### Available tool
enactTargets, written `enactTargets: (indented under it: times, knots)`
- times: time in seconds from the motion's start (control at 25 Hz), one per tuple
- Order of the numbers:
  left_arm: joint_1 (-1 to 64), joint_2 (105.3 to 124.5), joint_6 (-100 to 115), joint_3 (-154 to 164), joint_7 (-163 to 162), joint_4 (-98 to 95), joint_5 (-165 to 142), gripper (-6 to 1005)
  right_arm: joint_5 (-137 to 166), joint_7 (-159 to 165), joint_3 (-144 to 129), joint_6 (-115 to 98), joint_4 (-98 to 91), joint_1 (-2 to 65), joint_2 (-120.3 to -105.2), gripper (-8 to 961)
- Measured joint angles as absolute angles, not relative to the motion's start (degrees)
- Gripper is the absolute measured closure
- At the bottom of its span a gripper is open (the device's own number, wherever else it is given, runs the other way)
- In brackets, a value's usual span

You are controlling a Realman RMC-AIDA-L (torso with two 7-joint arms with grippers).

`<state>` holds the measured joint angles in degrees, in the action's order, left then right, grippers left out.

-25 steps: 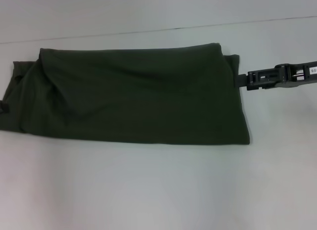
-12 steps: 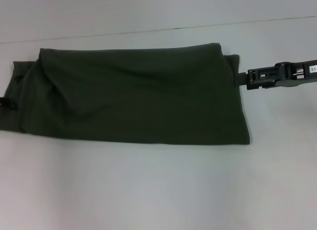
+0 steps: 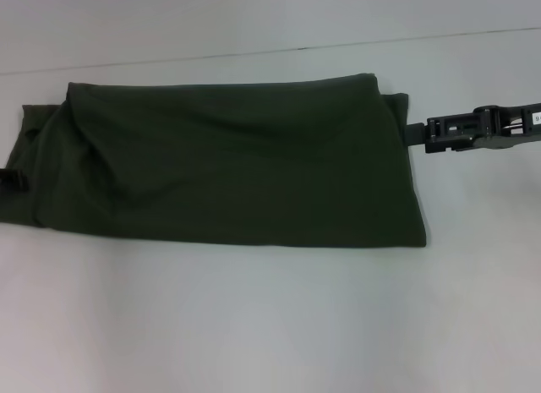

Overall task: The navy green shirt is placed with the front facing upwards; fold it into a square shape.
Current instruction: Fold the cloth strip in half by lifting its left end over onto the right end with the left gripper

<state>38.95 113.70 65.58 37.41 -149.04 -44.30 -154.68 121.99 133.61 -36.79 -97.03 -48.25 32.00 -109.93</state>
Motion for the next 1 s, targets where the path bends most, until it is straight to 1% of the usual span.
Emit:
enactTargets:
  times: [0.44, 0.64, 1.0]
  knots:
    - [39.5, 113.72, 64.6, 37.5, -148.8, -42.4, -154.7, 48, 122.0, 133.7, -37.1, -96.7, -48.2, 32.4, -109.85, 23]
    - [40.6, 113.31, 63.9, 37.6, -148.5, -40.0, -154.7, 48, 122.0, 133.7, -37.1, -96.7, -47.9, 32.4, -109.82, 23]
    - [40.7, 113.29, 65.6, 38.6, -148.4, -39.9, -155.7, 47, 122.0, 133.7, -36.9, -96.7, -47.7, 32.4, -109.76, 23]
